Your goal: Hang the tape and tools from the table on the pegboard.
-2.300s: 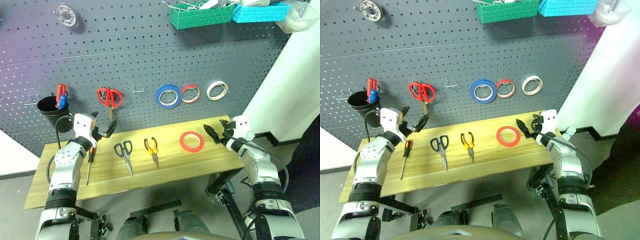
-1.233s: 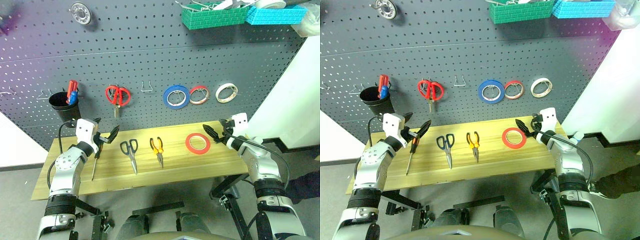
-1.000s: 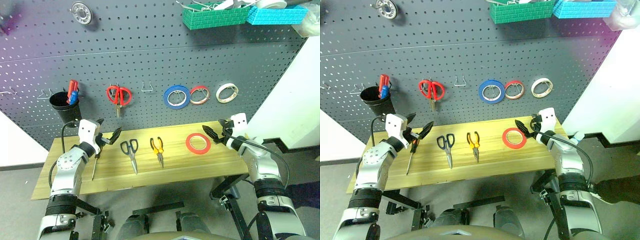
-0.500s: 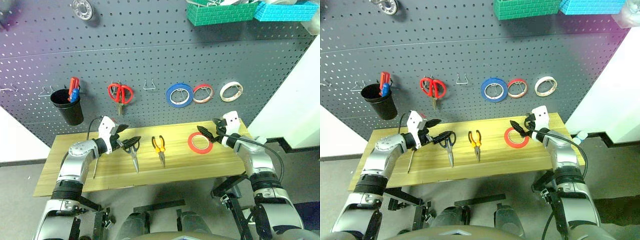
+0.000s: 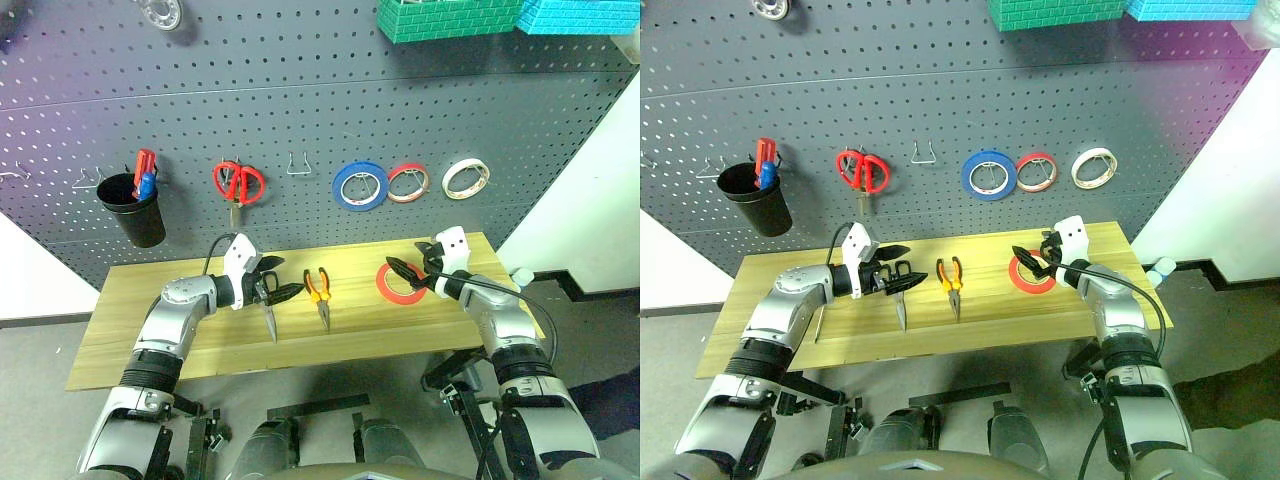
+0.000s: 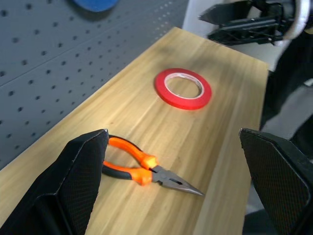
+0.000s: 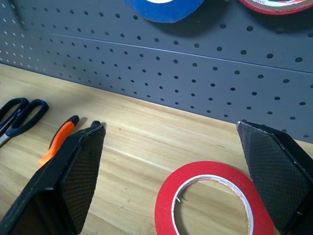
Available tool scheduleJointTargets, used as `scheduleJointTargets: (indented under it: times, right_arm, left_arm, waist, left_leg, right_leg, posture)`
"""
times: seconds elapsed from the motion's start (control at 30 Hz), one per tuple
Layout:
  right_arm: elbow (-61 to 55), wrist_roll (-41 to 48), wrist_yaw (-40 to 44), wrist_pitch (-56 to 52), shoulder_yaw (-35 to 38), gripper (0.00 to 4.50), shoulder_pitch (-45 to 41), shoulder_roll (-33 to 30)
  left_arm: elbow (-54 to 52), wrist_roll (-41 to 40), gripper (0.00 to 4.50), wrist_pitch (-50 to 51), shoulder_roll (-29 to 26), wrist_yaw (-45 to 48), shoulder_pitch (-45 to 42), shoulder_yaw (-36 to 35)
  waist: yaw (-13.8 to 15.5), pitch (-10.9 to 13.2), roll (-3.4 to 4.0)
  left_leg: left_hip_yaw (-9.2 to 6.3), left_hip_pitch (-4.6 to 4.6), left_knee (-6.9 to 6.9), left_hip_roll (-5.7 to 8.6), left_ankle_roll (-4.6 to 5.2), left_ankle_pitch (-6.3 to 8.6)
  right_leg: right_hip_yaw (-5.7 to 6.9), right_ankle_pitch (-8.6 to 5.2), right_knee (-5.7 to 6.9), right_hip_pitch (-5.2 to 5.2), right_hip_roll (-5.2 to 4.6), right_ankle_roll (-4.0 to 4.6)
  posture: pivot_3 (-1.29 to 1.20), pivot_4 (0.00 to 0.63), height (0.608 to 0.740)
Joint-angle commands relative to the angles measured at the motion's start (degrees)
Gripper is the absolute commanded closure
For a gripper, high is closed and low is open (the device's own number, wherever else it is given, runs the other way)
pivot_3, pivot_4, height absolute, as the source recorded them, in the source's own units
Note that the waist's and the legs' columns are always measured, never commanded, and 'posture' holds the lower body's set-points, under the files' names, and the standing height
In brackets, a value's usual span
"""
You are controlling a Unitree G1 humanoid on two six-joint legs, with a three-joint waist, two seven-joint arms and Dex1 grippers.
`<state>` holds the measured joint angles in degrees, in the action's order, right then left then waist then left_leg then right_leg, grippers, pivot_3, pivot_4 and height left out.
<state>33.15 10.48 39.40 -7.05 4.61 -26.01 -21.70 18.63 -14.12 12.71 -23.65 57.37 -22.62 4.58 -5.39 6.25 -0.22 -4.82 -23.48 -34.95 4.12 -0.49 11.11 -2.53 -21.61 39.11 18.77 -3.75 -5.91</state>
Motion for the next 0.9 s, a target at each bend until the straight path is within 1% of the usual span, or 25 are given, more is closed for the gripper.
scheduleJointTargets:
  times: [0.03,0.17,0.3,0.43,0.6,0.7,0.9]
  right_arm:
    - [0.49,-1.64,0.39,1.29,-1.35,0.00,-1.11,-0.81]
    - [2.04,-4.94,1.41,1.40,-4.39,0.00,-1.64,-1.81]
    - [5.18,-6.35,2.25,1.34,-5.76,0.00,-3.73,-2.46]
    - [6.48,-9.20,3.74,0.02,-8.63,0.00,-5.93,-3.28]
    - [8.18,-11.98,5.60,-0.88,-11.35,0.00,-8.08,-3.88]
    - [9.15,-12.62,5.96,-1.46,-11.80,0.00,-8.59,-3.79]
    - [8.98,-13.45,6.02,-1.21,-11.98,0.00,-7.57,-3.88]
  left_arm:
    - [0.33,1.78,0.01,-2.86,-0.84,0.88,-1.04,1.24]
    - [0.63,2.30,0.01,-4.12,-0.47,0.60,-0.83,1.53]
    - [0.45,2.46,0.01,-4.76,-0.08,-0.05,-0.65,1.15]
    - [-0.14,2.17,0.01,-4.62,-0.05,-0.58,-0.29,0.78]
    - [-1.19,1.87,0.01,-4.41,-0.06,-1.29,0.46,0.45]
    - [-2.92,1.36,0.01,-4.07,-0.06,-2.16,1.38,-0.08]
    - [-5.79,0.69,0.01,-2.62,-0.43,-3.09,2.92,-0.44]
  waist:
    - [0.01,0.01,-0.01]
    - [0.02,0.37,0.00]
    - [0.01,0.87,0.05]
    - [-0.04,1.20,0.05]
    - [0.10,1.42,-0.06]
    - [0.59,1.77,-0.08]
    - [1.55,3.23,-0.12]
  left_leg:
    - [0.00,0.00,0.00,0.00,0.00,0.00]
    - [0.00,0.00,-0.01,0.00,0.00,0.00]
    - [0.00,0.00,0.00,0.00,0.00,0.00]
    - [0.00,-0.01,0.02,0.00,0.00,0.00]
    - [0.00,-0.02,0.05,0.00,0.00,0.00]
    - [0.01,-0.02,0.05,0.00,0.00,0.00]
    - [0.02,-0.13,0.06,-0.02,0.00,0.00]
  right_leg:
    - [0.00,0.00,0.00,0.00,0.00,0.00]
    - [0.00,0.00,-0.01,0.01,0.00,0.00]
    - [0.00,0.00,-0.01,0.01,0.00,0.00]
    - [0.00,0.00,-0.01,0.02,0.00,0.00]
    - [0.00,0.00,-0.01,0.06,0.00,0.00]
    - [0.00,0.00,-0.02,0.06,0.00,0.00]
    - [-0.01,0.00,-0.01,0.21,0.00,0.00]
  posture:
    - [-0.09,0.101,0.740]
    - [-0.08,0.107,0.740]
    - [-0.08,0.114,0.740]
    - [-0.07,0.122,0.740]
    - [-0.06,0.129,0.740]
    - [-0.05,0.143,0.740]
    - [-0.06,0.177,0.740]
